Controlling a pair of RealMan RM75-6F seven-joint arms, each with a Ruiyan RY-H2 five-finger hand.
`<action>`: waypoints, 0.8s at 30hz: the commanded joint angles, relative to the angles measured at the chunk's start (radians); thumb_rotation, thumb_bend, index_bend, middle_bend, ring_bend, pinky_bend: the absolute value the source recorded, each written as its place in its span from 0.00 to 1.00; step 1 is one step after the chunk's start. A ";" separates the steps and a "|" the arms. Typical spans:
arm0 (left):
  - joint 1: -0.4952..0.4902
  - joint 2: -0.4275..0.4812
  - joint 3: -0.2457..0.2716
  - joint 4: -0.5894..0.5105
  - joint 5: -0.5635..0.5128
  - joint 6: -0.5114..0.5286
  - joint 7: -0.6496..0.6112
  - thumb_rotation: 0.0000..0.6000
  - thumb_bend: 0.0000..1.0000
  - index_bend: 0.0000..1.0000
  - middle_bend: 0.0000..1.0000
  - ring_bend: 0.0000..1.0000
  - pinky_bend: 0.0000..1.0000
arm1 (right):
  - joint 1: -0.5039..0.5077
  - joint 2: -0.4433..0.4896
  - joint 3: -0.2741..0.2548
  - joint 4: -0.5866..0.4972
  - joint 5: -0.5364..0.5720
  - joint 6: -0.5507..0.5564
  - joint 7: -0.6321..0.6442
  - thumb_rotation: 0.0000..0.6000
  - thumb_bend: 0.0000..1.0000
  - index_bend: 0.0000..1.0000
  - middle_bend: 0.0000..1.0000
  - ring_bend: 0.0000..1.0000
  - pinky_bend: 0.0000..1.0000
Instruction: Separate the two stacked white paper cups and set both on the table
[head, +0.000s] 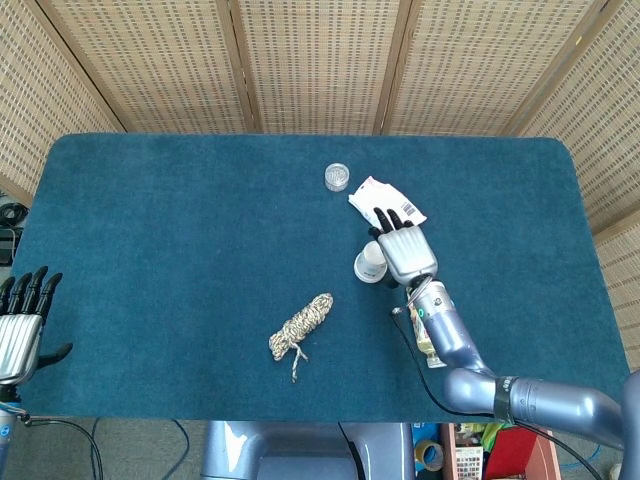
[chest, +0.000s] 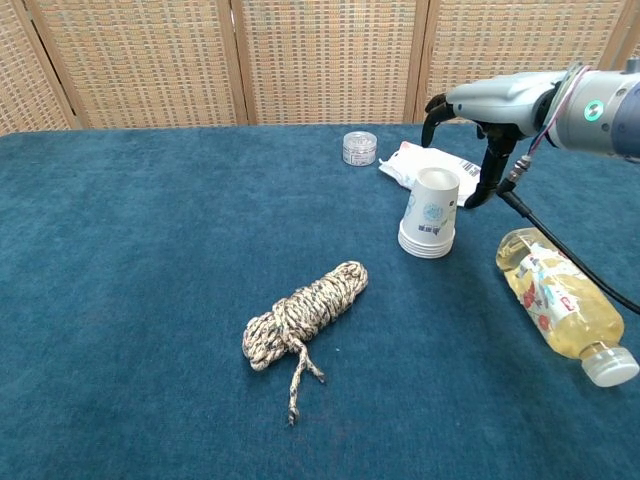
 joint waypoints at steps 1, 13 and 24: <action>-0.001 -0.002 0.001 -0.002 0.001 -0.001 0.005 1.00 0.13 0.00 0.00 0.00 0.00 | 0.013 -0.003 -0.011 0.017 0.017 -0.009 0.009 1.00 0.14 0.27 0.04 0.00 0.31; -0.009 -0.011 0.006 -0.008 -0.001 -0.012 0.035 1.00 0.13 0.00 0.00 0.00 0.00 | 0.070 -0.048 -0.044 0.120 0.063 -0.056 0.034 1.00 0.16 0.28 0.06 0.00 0.32; -0.017 -0.022 0.009 -0.003 -0.006 -0.027 0.049 1.00 0.13 0.00 0.00 0.00 0.00 | 0.101 -0.091 -0.067 0.204 0.078 -0.080 0.060 1.00 0.20 0.32 0.10 0.00 0.33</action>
